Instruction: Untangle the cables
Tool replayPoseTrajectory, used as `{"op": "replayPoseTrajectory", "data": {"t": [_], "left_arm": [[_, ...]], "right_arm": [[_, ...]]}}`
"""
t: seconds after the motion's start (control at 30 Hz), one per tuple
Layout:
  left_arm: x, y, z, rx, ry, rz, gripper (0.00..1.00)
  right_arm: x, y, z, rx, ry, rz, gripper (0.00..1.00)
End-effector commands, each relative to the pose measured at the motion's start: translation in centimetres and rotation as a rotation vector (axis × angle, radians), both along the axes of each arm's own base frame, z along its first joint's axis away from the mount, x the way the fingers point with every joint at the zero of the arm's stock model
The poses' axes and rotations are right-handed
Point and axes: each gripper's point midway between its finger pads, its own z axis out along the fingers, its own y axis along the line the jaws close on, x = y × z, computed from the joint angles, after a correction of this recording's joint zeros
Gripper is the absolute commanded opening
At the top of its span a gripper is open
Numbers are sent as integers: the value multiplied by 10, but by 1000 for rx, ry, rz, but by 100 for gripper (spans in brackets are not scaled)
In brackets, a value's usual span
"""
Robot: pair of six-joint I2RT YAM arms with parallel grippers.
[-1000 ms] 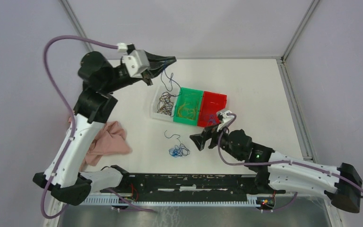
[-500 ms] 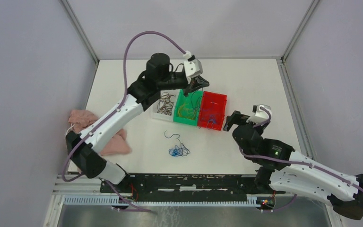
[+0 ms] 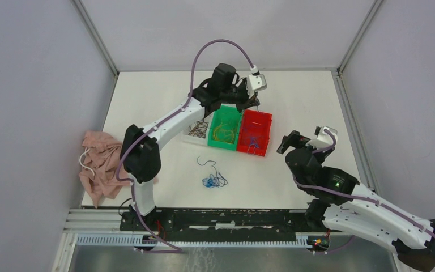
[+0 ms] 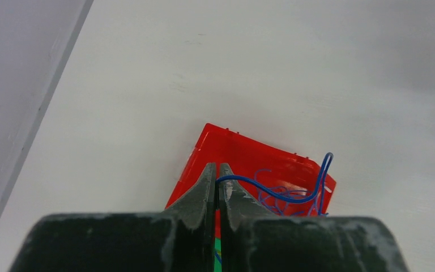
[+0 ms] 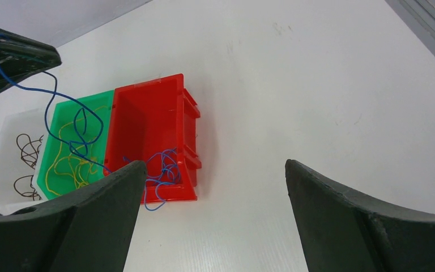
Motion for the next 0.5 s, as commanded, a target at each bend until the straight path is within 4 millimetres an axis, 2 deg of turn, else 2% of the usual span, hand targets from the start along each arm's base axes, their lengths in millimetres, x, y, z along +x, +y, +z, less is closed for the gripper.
{"op": "replayPoseTrajectory", "data": {"t": [0.0,0.17,0.37,0.4,0.47], "left_arm": [[17,-11,-6,76,-101,4,4],[23,-21,-26,127,-121,15,4],[19,-29,-40,145,-106,-11,6],[18,-29,-45,161,-107,-18,9],[16,-27,-56,204,-103,-24,26]], "right_arm": [[3,-4,6,11,-27,-28,99],[2,-5,5,28,-26,-27,99],[0,-9,11,47,-42,-33,99],[0,-9,12,49,-44,-31,99],[0,-10,12,44,-42,-32,99]]}}
